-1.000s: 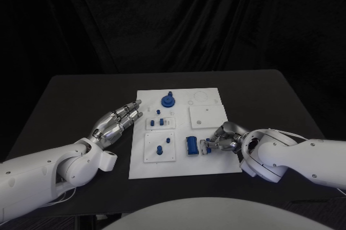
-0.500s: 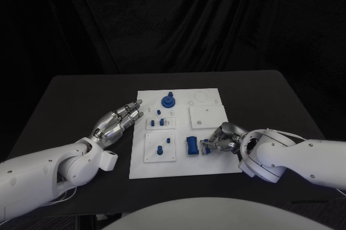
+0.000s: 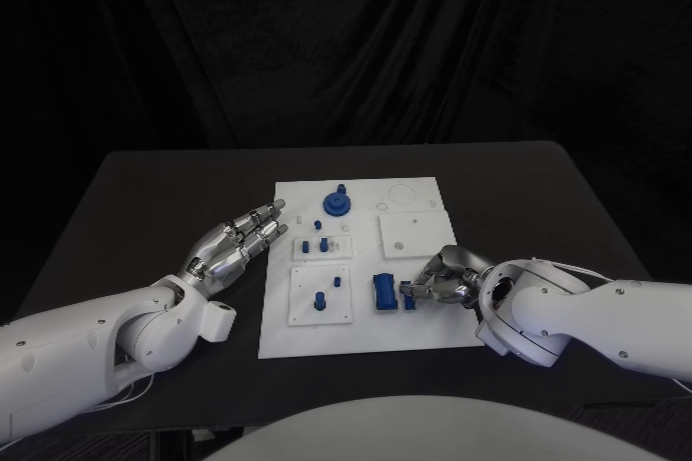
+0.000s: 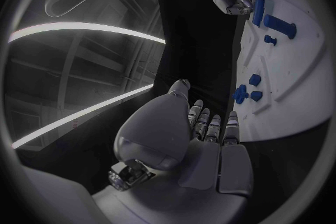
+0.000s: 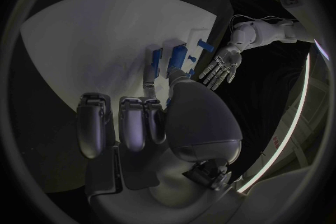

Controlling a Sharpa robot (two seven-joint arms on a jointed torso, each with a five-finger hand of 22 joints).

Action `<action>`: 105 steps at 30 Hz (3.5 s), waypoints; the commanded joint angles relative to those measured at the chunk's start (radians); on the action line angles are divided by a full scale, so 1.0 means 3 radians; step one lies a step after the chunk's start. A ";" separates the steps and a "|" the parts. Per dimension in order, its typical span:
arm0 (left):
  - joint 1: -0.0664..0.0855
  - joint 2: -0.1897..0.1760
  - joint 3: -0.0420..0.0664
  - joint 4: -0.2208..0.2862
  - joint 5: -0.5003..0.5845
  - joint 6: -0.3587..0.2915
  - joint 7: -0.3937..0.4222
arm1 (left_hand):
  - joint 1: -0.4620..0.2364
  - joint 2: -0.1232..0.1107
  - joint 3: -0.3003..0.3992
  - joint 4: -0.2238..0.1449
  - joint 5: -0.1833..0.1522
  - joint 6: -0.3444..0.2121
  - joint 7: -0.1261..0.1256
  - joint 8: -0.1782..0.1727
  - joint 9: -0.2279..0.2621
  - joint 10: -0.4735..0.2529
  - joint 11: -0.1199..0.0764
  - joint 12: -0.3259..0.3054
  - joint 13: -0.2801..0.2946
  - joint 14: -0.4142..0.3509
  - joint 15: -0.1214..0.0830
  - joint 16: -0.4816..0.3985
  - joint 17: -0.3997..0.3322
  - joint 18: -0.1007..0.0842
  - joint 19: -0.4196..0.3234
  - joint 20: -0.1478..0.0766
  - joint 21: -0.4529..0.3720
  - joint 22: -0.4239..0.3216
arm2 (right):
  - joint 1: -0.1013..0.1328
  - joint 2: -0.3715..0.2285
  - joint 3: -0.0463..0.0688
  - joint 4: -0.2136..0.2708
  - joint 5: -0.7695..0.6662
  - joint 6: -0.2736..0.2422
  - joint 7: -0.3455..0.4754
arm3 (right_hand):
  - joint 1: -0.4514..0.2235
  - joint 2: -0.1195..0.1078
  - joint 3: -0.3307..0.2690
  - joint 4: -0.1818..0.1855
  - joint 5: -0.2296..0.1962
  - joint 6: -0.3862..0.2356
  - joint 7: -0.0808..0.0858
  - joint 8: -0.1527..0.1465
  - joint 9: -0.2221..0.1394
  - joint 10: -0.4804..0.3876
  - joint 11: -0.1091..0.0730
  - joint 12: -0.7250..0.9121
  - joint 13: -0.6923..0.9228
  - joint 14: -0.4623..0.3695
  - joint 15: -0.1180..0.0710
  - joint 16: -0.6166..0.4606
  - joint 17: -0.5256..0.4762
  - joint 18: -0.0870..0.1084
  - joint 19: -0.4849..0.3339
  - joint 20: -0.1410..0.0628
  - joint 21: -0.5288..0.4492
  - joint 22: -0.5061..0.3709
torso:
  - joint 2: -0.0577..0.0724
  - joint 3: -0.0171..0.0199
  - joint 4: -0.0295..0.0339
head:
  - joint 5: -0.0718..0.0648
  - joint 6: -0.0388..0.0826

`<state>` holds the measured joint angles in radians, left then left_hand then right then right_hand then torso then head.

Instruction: Assemble the parts on the task board

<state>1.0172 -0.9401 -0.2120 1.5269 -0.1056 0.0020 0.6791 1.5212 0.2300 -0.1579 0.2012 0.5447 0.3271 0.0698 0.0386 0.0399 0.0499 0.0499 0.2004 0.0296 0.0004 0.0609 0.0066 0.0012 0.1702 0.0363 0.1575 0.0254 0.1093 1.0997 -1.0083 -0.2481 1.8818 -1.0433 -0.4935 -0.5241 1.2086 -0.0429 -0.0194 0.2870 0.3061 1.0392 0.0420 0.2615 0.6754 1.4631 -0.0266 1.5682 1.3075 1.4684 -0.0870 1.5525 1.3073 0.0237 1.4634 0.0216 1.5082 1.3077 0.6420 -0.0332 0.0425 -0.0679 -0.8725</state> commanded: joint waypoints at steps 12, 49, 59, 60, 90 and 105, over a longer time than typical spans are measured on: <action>-0.0005 -0.0002 0.0003 0.0006 0.0011 0.0046 0.0056 | 0.0021 0.0021 0.0018 0.0007 0.0018 0.0008 0.0021 0.0011 0.0002 0.0001 0.0023 0.0007 0.0003 -0.0001 0.0007 -0.0022 -0.0004 0.0003 0.0007 0.0019 -0.0003 -0.0003 | -0.0008 -0.0091 0.0000 0.0057 -0.0235 -0.0148 0.0020 | -0.0124 0.0037 -0.0125 -0.0019 -0.0203 0.0008 0.0014 0.0028 0.0057 0.0359 0.0011 0.0009 0.0878 0.0293 0.0011 -0.0016 0.0626 -0.0011 0.0238 0.0023 -0.0022 0.0787 | 0.0001 0.0001 0.0001 | 0.0017 -0.0001; 0.0046 0.0048 0.0004 0.0128 -0.0114 -0.0150 0.0378 | -0.0909 0.0173 -0.0532 0.0304 -0.1239 -0.0556 -0.0301 -0.0058 -0.0059 -0.0131 -0.0164 -0.0391 -0.0047 -0.0001 -0.0147 -0.0022 -0.0004 -0.0058 -0.0020 -0.0193 -0.0018 -0.0116 | 0.0086 -0.0322 -0.0001 -0.0251 0.2228 -0.0366 0.3606 | -0.0397 0.0526 -0.0774 0.0024 -0.0139 -0.2380 -0.0295 -0.0737 -0.1830 -0.4631 0.0315 -0.4549 -0.3819 -0.4755 0.0612 -0.5020 -0.4301 0.0204 -0.4796 0.0856 -0.4997 -0.4145 | -0.0150 -0.0005 -0.0027 | 0.0119 -0.0001; 0.0037 0.0075 0.0004 0.0088 -0.0115 -0.0181 0.0412 | -0.0993 0.0170 -0.0569 0.0302 -0.1388 -0.0722 -0.0593 -0.0075 -0.0077 -0.0164 -0.0297 -0.0534 -0.0070 -0.0001 -0.0098 -0.0022 -0.0004 -0.0084 -0.0064 -0.0169 -0.0044 -0.0217 | 0.0013 -0.0267 -0.0002 -0.0366 0.2346 -0.0152 0.3785 | -0.0376 0.0500 -0.0762 0.0021 -0.0166 -0.2571 -0.0461 -0.0762 -0.2040 -0.4774 0.0133 -0.4602 -0.4079 -0.4849 0.0531 -0.5107 -0.4331 0.0326 -0.4830 0.0820 -0.5005 -0.4229 | -0.0322 0.0035 -0.0105 | 0.0204 -0.0001; 0.0036 0.0069 0.0001 0.0087 -0.0095 -0.0149 0.0000 | -0.2197 -0.0115 -0.0229 0.0012 -0.1507 -0.0812 -0.0486 -0.0129 -0.0133 -0.0166 -0.0166 -0.0668 -0.0099 -0.0001 -0.0203 -0.0022 -0.0004 -0.0209 -0.0121 -0.0270 -0.0085 -0.0364 | 0.0031 -0.0272 -0.0002 -0.0355 0.2179 -0.0363 0.3558 | -0.1501 0.0403 -0.0502 -0.0290 -0.0435 -0.2873 -0.0140 -0.0872 -0.2251 -0.4877 0.0089 -0.4797 -0.4358 -0.4895 0.0290 -0.5175 -0.4358 0.0157 -0.4878 0.0534 -0.5027 -0.4359 | -0.0250 0.0006 -0.0078 | 0.0197 0.0000; 0.0105 0.0505 0.0663 0.0140 0.0324 -0.2424 -0.0498 | -0.4206 -0.0767 0.0291 -0.0671 -0.1816 -0.1090 -0.0233 -0.0129 -0.0133 -0.0166 -0.0166 -0.0668 -0.0099 -0.0001 -0.0203 -0.0022 -0.0004 -0.0567 -0.0121 -0.0525 -0.0085 -0.0364 | -0.0166 0.0761 0.0827 -0.1039 0.3478 -0.0922 0.3480 | -0.4029 0.0143 0.0065 -0.0957 -0.1020 -0.3464 -0.0140 -0.0872 -0.2251 -0.4877 0.0089 -0.5227 -0.4358 -0.4895 0.0290 -0.5175 -0.4358 -0.0079 -0.4878 -0.0072 -0.5027 -0.4359 | -0.0326 0.0110 -0.0141 | 0.0226 0.0907; 0.0109 0.0534 0.0707 0.0144 0.0352 -0.2573 -0.0530 | -0.4608 -0.0767 0.0526 -0.0671 -0.1816 -0.1090 -0.0233 -0.0129 -0.0133 -0.0166 -0.0166 -0.0668 -0.0099 -0.0001 -0.0203 -0.0022 -0.0004 -0.0567 -0.0121 -0.0525 -0.0085 -0.0364 | -0.0166 0.0761 0.0827 -0.1039 0.3478 -0.0922 0.3480 | -0.4029 0.0143 0.0065 -0.0957 -0.1020 -0.3464 -0.0140 -0.0872 -0.2251 -0.4877 0.0089 -0.5227 -0.4358 -0.4895 0.0290 -0.5175 -0.4358 -0.0079 -0.4878 -0.0072 -0.5027 -0.4359 | -0.0326 0.0111 -0.0142 | 0.0226 0.0908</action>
<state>1.0471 -0.7820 -0.0015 1.5673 -0.0083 -0.7414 0.5176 0.1869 0.0047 -0.0143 0.0027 0.0047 0.0056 -0.0018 0.0048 0.0014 0.0018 -0.0053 0.0062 0.0013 0.0004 0.0070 0.0066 0.0009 0.0134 -0.0012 0.0054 0.0060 0.0016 1.0525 -0.7796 -0.0012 1.5694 -0.0039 -0.7553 0.5294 0.0064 -0.0012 0.0001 0.0026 0.0036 0.0048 0.0010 0.0036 0.0014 0.0034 0.0002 0.0038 0.0012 0.0004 0.0053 0.0034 0.0011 0.0073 0.0004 0.0052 0.0036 0.0012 0.5443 -0.0002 0.0002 -0.0003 -0.5999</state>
